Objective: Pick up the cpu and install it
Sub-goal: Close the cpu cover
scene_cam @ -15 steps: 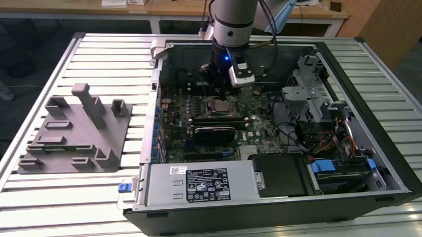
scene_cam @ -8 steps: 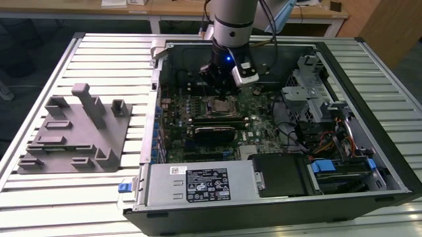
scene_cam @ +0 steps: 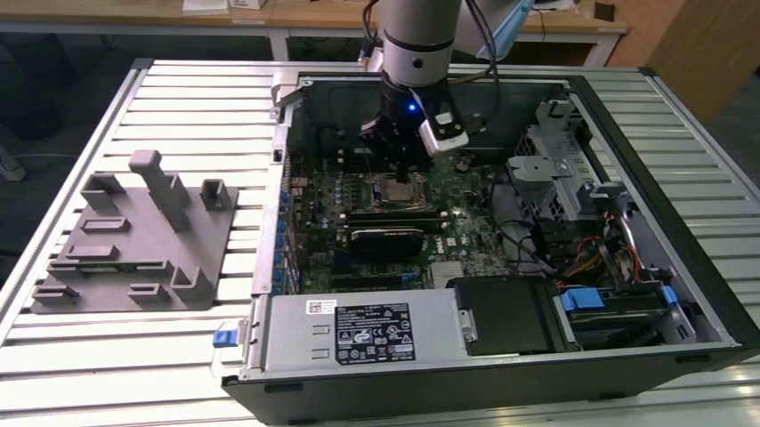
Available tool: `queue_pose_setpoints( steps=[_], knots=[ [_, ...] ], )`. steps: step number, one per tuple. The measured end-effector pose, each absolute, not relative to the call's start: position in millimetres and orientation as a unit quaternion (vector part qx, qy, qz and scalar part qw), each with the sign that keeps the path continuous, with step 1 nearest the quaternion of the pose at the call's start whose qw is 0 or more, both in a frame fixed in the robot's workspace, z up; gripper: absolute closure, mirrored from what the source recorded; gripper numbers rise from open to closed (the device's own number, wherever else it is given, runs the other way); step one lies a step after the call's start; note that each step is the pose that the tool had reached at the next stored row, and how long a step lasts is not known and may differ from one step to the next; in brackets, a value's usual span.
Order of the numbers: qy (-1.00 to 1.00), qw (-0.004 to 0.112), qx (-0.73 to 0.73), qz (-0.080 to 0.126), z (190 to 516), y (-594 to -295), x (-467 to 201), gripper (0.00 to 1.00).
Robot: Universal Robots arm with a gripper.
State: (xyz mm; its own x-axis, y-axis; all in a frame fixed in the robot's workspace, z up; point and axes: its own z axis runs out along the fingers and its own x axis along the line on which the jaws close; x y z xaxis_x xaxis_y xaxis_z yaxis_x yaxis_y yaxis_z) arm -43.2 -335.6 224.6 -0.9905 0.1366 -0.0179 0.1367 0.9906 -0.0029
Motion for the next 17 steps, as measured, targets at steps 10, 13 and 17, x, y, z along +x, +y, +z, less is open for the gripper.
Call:
queue_pose_setpoints(
  steps=[10, 13, 17],
  knots=[
    [0.998, 0.015, 0.059, -0.002, 222, -337, -51, 0.89],
    [0.998, 0.015, 0.055, -0.001, 222, -337, -53, 0.89],
    [0.999, 0.015, 0.051, -0.001, 220, -338, -55, 0.89]
  ],
)
